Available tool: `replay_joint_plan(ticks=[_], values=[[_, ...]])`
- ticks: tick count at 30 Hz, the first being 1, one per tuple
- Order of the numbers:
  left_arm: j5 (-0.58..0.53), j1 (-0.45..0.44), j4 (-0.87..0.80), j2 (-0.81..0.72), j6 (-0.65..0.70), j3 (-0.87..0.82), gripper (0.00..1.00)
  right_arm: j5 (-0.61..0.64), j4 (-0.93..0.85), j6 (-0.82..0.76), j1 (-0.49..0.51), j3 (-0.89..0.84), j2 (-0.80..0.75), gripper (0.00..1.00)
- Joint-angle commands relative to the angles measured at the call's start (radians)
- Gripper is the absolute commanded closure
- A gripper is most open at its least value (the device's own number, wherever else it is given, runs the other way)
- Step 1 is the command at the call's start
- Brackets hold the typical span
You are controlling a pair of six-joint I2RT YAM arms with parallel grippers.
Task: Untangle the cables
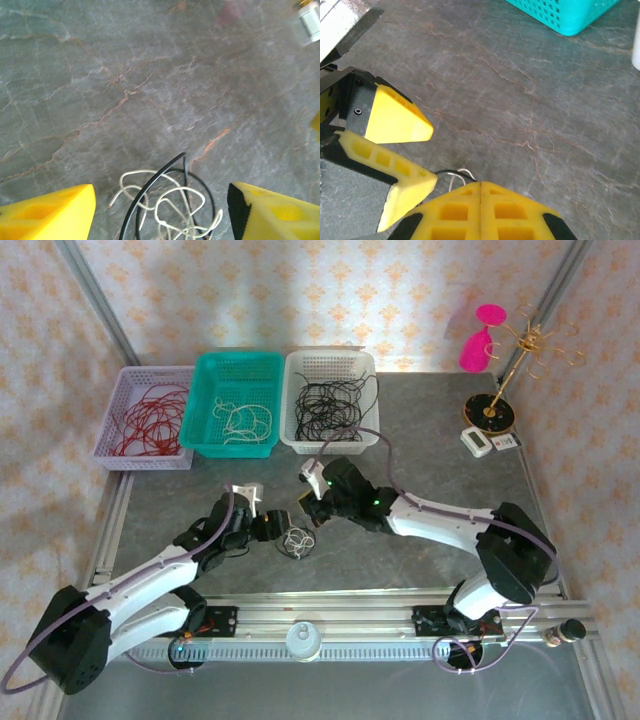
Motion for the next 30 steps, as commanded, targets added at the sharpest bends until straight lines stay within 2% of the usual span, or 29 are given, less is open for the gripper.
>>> replay_joint_plan(ticks=[1, 3, 7, 12, 14, 16, 19, 21, 25, 28, 30], values=[[-0.08, -0.029, -0.031, 0.029, -0.02, 0.011, 0.27, 0.036, 0.012, 0.025, -0.009, -0.043, -0.047, 0.96], [-0.105, -0.047, -0.047, 0.054, -0.017, 0.016, 0.31, 0.036, 0.016, 0.033, -0.011, -0.057, -0.058, 0.95], [-0.103, -0.08, -0.051, 0.131, 0.007, 0.039, 0.47, 0.035, 0.026, 0.041, -0.013, -0.078, -0.077, 0.94], [-0.102, -0.103, -0.013, 0.235, 0.057, 0.072, 0.49, 0.036, 0.028, 0.045, -0.014, -0.089, -0.1, 0.93], [-0.153, -0.104, -0.012, 0.273, 0.06, 0.095, 0.61, 0.036, 0.04, 0.049, -0.014, -0.104, -0.118, 0.93], [-0.195, -0.104, -0.012, 0.295, 0.062, 0.118, 0.78, 0.036, 0.045, 0.05, -0.014, -0.114, -0.132, 0.93], [-0.222, -0.122, -0.039, 0.271, 0.069, 0.167, 0.96, 0.046, 0.05, 0.052, -0.013, -0.131, -0.161, 0.91], [-0.232, -0.147, -0.074, 0.22, 0.081, 0.195, 1.0, 0.052, 0.077, 0.054, -0.013, -0.159, -0.196, 0.83], [-0.184, -0.174, -0.158, 0.148, 0.113, 0.26, 1.0, 0.036, 0.21, 0.082, -0.014, -0.242, -0.274, 0.58], [-0.162, -0.205, -0.22, 0.13, 0.144, 0.319, 1.0, -0.021, 0.348, 0.109, -0.014, -0.284, -0.285, 0.45], [-0.164, -0.226, -0.252, 0.119, 0.158, 0.356, 1.0, 0.015, 0.387, 0.124, -0.013, -0.279, -0.268, 0.4]])
